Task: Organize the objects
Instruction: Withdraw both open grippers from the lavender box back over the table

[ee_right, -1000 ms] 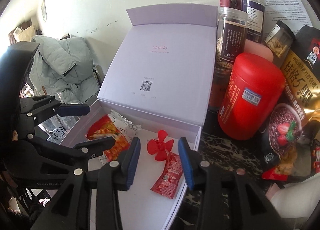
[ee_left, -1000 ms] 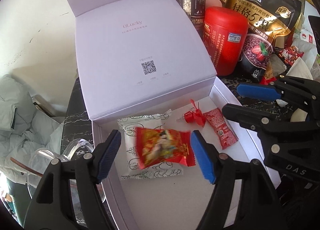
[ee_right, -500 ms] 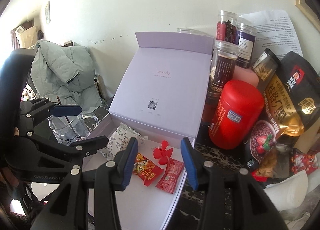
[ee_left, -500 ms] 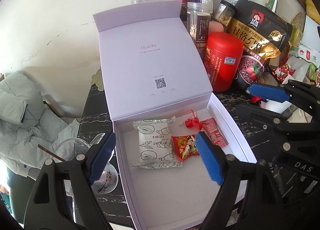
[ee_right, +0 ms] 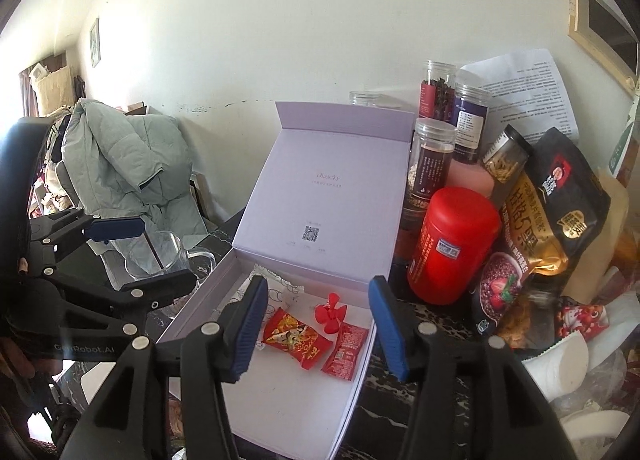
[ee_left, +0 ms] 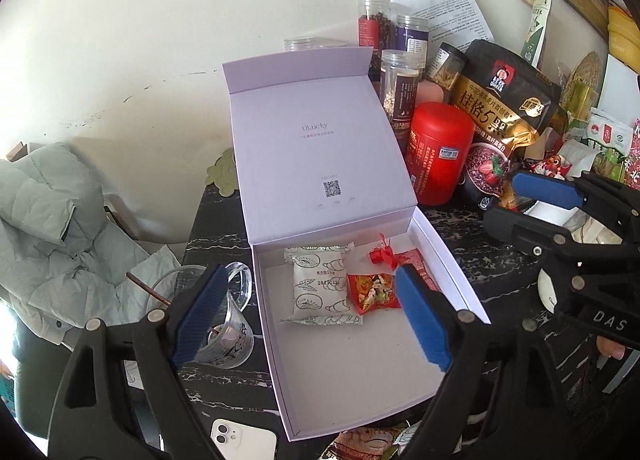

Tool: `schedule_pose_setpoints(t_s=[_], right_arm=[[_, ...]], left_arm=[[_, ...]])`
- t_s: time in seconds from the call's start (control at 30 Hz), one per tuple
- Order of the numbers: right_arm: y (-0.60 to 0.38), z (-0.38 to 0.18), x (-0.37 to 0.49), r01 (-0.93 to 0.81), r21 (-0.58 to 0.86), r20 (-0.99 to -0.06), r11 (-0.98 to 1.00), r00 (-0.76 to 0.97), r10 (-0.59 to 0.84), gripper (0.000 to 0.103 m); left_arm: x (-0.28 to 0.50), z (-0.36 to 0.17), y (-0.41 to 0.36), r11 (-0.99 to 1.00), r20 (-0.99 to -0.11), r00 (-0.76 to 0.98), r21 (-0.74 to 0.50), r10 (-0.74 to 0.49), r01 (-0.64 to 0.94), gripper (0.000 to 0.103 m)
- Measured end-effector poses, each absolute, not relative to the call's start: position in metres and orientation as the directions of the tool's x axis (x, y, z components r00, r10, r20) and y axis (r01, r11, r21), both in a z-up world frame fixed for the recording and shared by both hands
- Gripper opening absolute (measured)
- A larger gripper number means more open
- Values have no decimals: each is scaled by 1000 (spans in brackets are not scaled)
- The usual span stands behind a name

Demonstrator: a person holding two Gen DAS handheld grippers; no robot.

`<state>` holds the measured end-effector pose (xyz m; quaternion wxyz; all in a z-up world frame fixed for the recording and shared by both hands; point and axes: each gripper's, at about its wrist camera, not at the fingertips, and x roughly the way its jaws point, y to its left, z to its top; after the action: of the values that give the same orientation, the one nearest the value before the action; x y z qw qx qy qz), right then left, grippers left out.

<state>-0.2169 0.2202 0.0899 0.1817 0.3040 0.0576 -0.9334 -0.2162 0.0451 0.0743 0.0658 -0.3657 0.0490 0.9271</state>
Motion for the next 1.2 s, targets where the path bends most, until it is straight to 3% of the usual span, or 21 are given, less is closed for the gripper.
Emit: schedule_pose_setpoints(t_s=[0.57, 1.2], right_arm=[[210, 114, -165, 372, -34, -540, -928, -788, -296, 64], [197, 109, -116, 381, -40, -540, -924, -786, -301, 65]], left_arm=[[-167, 103, 29, -993, -628, -776, 41, 60, -110, 94], [-115, 104, 16, -996, -611, -791, 37, 44, -84, 99]])
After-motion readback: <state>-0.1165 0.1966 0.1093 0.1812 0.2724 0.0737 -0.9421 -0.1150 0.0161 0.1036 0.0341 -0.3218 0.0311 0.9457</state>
